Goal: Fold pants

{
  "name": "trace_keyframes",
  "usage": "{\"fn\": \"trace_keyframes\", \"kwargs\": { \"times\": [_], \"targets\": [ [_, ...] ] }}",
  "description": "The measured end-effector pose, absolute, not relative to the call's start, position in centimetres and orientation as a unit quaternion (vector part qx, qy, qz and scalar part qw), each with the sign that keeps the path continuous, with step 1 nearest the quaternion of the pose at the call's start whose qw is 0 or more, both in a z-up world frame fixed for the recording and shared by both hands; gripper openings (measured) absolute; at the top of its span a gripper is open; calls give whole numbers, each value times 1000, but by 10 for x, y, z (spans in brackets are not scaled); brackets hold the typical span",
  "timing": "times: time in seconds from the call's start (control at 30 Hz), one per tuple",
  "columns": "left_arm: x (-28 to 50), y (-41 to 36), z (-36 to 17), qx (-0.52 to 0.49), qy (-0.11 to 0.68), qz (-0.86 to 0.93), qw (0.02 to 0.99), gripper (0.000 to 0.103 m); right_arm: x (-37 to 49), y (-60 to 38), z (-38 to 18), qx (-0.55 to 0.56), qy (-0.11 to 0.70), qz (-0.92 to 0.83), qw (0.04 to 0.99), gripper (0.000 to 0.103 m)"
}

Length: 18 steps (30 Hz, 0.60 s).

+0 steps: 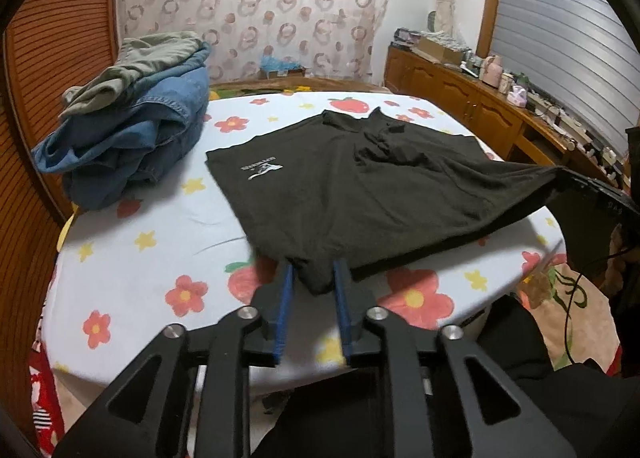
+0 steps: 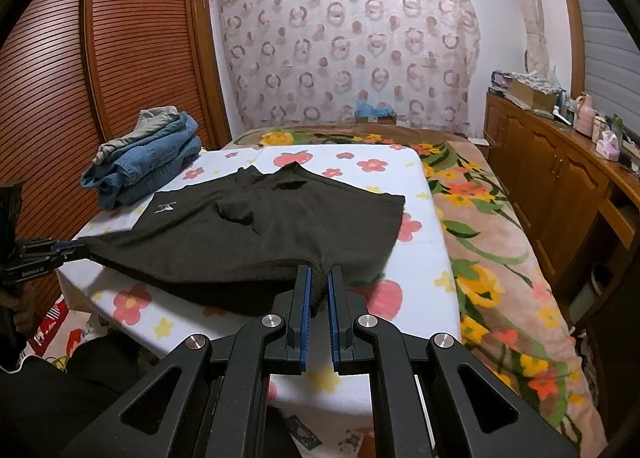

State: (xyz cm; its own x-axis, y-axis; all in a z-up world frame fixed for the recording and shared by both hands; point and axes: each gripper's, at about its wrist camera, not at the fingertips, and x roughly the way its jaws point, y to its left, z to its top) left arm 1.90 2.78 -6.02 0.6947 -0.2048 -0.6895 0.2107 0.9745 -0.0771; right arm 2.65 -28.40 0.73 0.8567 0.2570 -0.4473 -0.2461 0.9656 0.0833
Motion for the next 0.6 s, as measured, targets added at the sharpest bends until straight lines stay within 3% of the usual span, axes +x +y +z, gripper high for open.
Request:
{"fn": "trace_keyframes", "kwargs": {
  "times": [0.07, 0.13, 0.2, 0.27, 0.33, 0.6],
  "targets": [
    [18, 30, -59, 6, 370, -106, 923, 43, 30, -284, 11, 11, 233, 134, 963, 8],
    [17, 34, -58, 4, 364, -100, 926, 52, 33, -281, 12, 9, 230, 138, 963, 8],
    [19, 39, -58, 2, 360, -95, 928, 54, 39, -277, 12, 9, 226, 143, 964, 8],
    [22, 44, -58, 1, 356, -88, 930, 70, 43, -272, 11, 11, 224, 150, 963, 8],
    [25, 47, -58, 0, 352, -88, 932, 78, 47, -265, 10, 11, 223, 160, 962, 8],
    [38, 51, -63, 2, 342, -72, 937, 79, 68, -232, 12, -9, 216, 205, 955, 8]
  ]
}}
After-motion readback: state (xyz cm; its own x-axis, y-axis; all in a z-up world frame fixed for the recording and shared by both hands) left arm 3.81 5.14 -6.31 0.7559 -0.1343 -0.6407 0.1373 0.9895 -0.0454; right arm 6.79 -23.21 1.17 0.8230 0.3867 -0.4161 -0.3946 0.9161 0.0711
